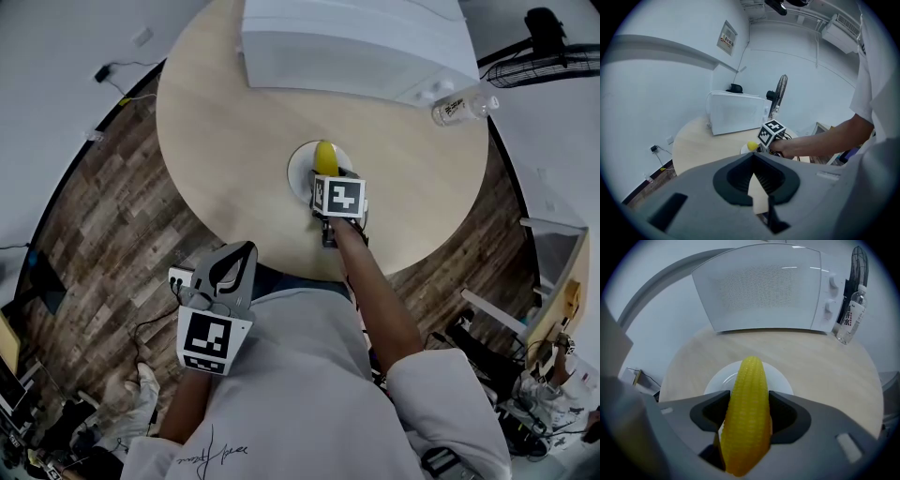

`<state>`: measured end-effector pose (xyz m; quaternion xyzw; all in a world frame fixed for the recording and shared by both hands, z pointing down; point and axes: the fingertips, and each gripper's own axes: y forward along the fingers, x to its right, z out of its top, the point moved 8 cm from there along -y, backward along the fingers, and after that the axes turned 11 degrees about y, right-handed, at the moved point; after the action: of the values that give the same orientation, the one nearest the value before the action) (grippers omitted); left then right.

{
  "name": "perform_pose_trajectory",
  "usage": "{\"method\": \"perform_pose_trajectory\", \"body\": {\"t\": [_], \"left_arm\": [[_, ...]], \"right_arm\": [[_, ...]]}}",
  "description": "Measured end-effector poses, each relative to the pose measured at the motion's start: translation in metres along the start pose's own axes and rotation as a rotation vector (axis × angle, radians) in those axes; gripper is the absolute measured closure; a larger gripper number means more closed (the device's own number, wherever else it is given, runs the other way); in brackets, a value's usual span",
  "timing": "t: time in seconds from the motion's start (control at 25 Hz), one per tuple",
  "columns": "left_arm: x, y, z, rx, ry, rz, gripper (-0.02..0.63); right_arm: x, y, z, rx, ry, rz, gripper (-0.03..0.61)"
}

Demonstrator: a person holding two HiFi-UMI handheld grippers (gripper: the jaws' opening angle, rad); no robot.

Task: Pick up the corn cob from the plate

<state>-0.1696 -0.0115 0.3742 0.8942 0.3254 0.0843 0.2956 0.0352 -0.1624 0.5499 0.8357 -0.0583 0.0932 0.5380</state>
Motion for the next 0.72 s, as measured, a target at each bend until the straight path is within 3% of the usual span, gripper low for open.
{"method": "perform_pose_trajectory", "body": {"t": [0.72], "left_arm": [[0.007, -0.012, -0.003, 0.068, -0.081, 0.000, 0.623]], "right_arm": [[0.008, -0.013, -0.010, 0.002, 0.018, 0.030, 0.307]]}}
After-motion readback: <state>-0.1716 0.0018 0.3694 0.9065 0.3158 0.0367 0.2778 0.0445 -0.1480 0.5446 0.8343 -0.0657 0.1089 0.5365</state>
